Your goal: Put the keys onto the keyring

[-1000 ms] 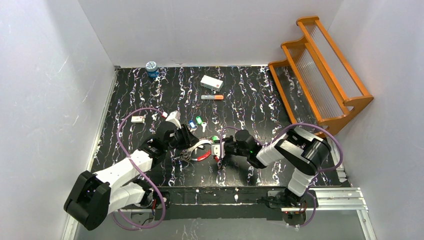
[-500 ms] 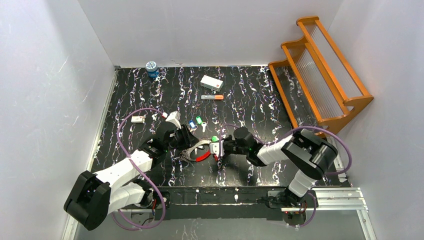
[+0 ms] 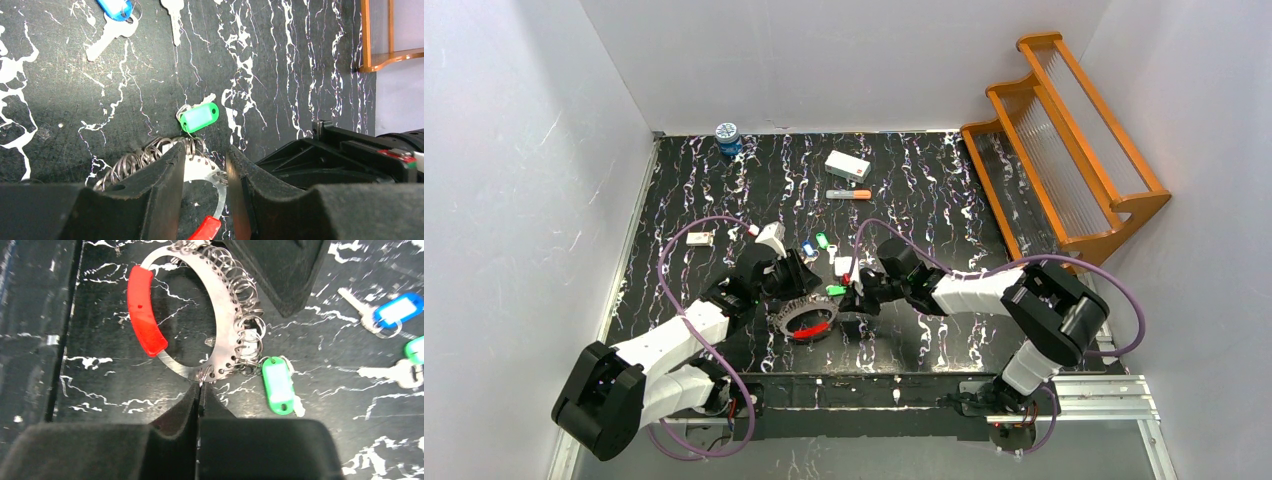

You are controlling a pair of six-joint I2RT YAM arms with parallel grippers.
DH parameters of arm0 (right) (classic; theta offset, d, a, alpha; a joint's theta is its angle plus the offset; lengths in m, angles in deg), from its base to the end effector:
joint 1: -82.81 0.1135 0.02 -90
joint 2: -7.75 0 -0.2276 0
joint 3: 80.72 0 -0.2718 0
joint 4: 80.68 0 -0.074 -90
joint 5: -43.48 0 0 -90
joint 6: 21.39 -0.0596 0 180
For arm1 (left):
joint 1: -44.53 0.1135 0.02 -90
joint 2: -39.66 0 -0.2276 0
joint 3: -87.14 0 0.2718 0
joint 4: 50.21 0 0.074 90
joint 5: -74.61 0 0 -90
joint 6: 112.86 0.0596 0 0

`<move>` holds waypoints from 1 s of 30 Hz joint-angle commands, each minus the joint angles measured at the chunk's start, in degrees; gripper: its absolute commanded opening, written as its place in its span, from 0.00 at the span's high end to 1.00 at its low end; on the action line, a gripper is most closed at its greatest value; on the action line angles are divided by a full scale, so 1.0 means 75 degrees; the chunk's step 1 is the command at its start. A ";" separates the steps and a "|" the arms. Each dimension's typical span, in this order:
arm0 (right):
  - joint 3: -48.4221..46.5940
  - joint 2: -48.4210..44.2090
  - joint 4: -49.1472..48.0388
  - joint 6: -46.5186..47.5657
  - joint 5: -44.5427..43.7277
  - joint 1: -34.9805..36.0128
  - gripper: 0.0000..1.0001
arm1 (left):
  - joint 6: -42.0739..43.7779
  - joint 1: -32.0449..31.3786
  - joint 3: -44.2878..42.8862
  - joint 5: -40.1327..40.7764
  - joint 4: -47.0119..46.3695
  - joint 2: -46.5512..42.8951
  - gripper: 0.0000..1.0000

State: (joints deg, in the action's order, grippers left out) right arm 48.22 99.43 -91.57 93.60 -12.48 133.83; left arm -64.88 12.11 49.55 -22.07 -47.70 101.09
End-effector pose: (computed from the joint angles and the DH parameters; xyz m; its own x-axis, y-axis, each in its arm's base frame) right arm 0.1880 0.2854 0.1029 0.1186 -0.4100 -0.9044 -0.9928 -0.0329 -0.1152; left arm 0.2319 -0.1555 0.1444 -0.6937 -0.3470 -0.6312 0.2102 0.7406 -0.6382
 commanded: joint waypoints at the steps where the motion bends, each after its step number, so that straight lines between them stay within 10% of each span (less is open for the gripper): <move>1: -0.0061 0.0046 -0.0054 -0.1660 0.0148 0.0013 0.86 | 0.0046 -0.0021 0.0017 -0.0021 -0.0021 -0.0035 0.65; 12: 0.0234 -0.0447 -0.0562 -0.2858 -0.0816 -0.0022 0.53 | 0.0025 -0.0013 0.0063 -0.0059 -0.0018 -0.0087 0.65; 30: 0.2377 -0.1780 -0.1706 0.0320 -0.0549 0.0328 0.55 | 0.0093 -0.0014 0.0043 0.0020 0.0089 -0.0136 0.65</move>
State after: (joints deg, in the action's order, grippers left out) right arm 66.08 85.68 -100.33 91.37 -15.01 134.49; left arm -64.85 12.11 49.68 -22.09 -47.67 101.07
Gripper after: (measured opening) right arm 0.458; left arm 0.347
